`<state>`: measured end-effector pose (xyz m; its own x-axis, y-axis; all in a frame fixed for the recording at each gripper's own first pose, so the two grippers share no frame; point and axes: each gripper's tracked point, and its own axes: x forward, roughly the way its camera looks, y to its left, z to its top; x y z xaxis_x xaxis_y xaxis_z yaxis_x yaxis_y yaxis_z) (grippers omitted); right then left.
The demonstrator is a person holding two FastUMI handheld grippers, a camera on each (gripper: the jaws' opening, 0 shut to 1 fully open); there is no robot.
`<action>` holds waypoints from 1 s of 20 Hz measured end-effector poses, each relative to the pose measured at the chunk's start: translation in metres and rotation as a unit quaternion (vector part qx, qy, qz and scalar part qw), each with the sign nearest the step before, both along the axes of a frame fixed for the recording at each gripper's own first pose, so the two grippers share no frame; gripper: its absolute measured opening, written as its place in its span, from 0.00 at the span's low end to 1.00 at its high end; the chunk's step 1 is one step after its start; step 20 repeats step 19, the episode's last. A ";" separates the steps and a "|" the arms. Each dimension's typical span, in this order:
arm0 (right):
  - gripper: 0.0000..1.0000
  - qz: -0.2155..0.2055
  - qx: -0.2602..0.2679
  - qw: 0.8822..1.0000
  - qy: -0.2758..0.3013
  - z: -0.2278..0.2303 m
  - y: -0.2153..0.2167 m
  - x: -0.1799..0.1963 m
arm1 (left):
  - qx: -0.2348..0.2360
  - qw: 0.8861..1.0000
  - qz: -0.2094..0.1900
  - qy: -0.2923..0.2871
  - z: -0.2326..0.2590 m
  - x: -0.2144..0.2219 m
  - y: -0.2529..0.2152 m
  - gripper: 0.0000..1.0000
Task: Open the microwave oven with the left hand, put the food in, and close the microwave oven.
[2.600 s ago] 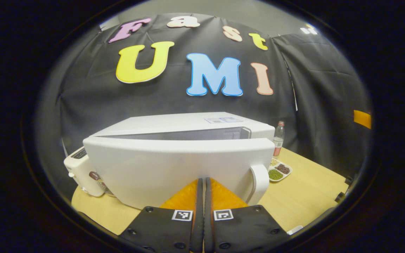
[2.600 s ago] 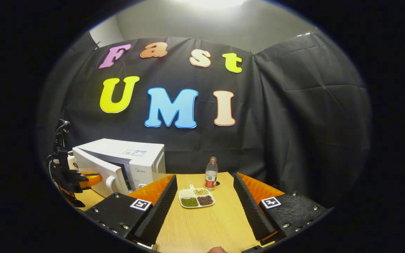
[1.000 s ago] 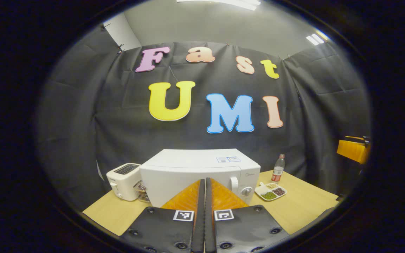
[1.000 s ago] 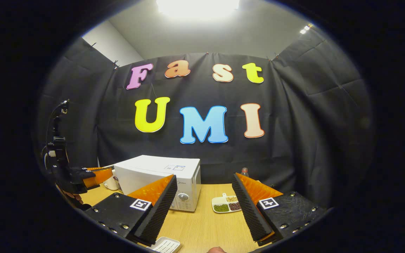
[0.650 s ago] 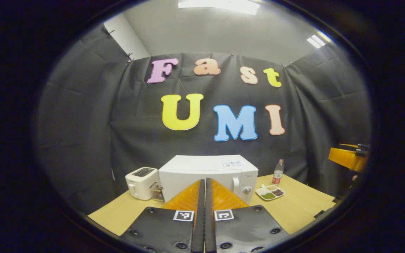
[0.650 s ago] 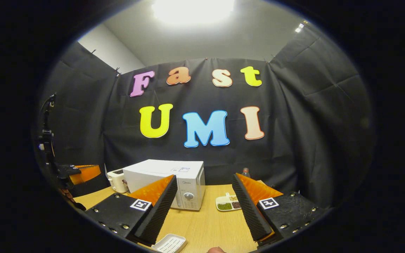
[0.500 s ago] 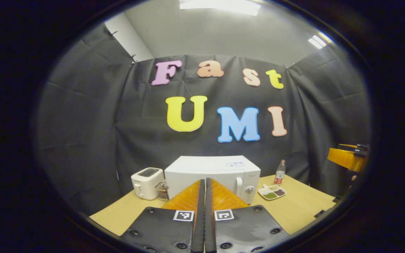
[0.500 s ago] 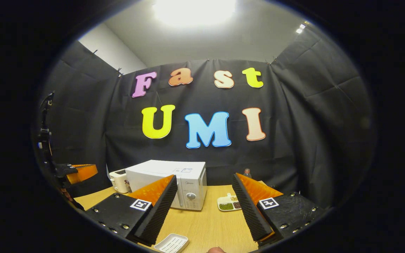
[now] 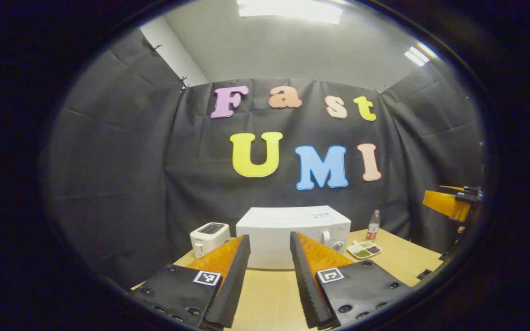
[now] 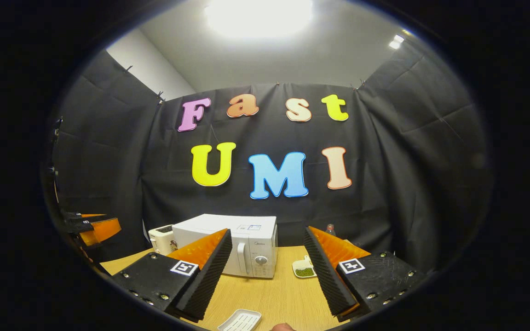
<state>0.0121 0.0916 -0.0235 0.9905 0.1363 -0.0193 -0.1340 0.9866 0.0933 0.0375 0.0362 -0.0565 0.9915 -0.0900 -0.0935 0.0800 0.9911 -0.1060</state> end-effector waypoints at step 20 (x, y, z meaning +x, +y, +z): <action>0.95 -0.003 -0.012 1.000 -0.020 0.014 0.019 -0.010 | 0.013 0.998 0.022 -0.057 0.024 -0.015 0.036 0.98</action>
